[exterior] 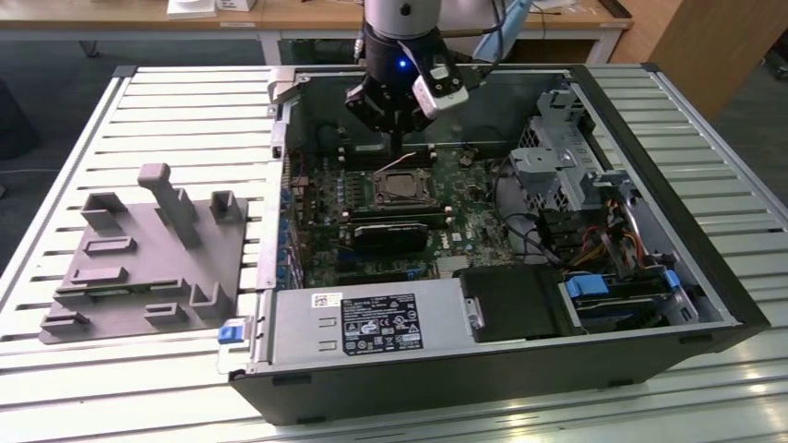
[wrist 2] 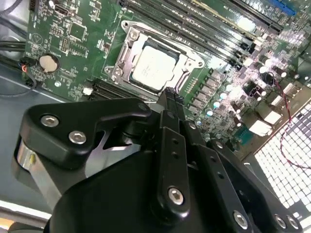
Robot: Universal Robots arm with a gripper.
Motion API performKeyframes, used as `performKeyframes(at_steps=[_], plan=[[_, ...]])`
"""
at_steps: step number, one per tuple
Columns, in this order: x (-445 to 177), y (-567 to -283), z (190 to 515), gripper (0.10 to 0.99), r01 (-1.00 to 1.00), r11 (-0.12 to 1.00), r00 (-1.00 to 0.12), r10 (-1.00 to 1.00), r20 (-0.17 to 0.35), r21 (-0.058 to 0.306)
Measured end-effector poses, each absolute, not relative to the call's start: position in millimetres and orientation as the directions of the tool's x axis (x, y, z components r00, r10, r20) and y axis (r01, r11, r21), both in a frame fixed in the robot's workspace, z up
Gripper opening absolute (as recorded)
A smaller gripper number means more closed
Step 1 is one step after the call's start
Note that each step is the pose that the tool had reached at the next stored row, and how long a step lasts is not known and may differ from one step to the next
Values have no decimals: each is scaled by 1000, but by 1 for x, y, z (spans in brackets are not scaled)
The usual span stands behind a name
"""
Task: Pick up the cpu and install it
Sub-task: 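Install the first cpu locking lever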
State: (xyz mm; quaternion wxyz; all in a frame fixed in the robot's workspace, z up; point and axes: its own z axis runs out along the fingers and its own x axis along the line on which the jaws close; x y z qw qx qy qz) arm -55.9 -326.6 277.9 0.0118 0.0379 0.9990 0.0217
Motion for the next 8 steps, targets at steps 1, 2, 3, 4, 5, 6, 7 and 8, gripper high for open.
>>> performKeyframes(at_steps=[1, 2, 3, 4, 5, 6, 7, 8], plan=[[-56, -327, 278, 106, 75, 996, -997, 76, -22, 44], [-56, -327, 278, 106, 75, 996, -997, 76, -22, 44], [-56, -326, 277, 106, 75, 996, -997, 76, -22, 44], [-56, -326, 277, 106, 75, 996, -997, 76, -22, 44], [-56, -326, 276, 106, 75, 996, -997, 76, -22, 44], [-56, -326, 276, 106, 75, 996, -997, 76, -22, 44], [-56, -326, 276, 106, 75, 996, -997, 76, -22, 44], [-56, -326, 276, 106, 75, 996, -997, 76, -22, 44]])
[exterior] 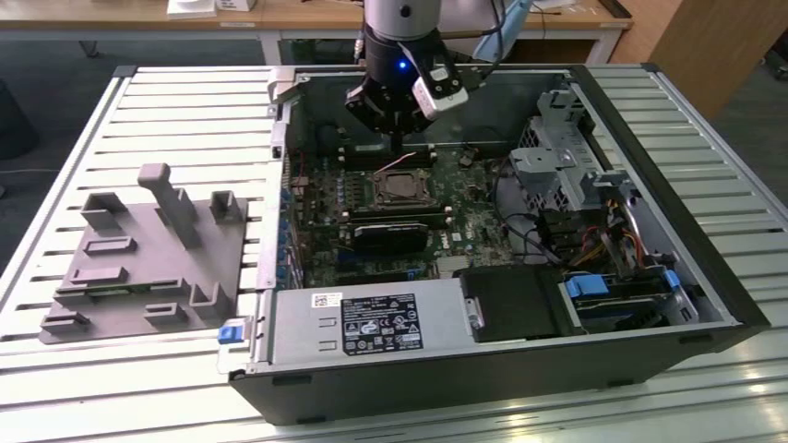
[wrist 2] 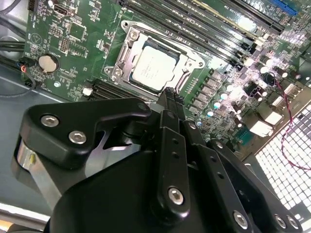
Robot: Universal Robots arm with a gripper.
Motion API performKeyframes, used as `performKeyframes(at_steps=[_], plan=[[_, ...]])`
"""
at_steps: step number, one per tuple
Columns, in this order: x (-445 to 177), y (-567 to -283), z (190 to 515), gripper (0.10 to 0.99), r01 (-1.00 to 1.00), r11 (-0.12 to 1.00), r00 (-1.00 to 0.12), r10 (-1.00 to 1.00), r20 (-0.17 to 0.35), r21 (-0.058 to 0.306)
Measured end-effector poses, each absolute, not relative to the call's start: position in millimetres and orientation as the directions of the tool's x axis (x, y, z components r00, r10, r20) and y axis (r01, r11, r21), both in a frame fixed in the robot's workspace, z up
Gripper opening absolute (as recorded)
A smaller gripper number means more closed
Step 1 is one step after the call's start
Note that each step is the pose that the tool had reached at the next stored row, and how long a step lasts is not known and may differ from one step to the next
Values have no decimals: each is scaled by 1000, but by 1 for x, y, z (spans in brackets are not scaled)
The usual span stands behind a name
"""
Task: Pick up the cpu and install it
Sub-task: 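Install the first cpu locking lever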
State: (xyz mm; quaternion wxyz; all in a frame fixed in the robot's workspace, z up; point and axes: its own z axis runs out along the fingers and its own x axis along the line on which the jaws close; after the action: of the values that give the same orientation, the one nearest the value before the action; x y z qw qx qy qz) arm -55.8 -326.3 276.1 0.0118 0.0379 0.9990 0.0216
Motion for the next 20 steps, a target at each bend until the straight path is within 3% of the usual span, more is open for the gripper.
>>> performKeyframes(at_steps=[20], plan=[[-55, -324, 269, 106, 75, 996, -997, 76, -22, 44]])
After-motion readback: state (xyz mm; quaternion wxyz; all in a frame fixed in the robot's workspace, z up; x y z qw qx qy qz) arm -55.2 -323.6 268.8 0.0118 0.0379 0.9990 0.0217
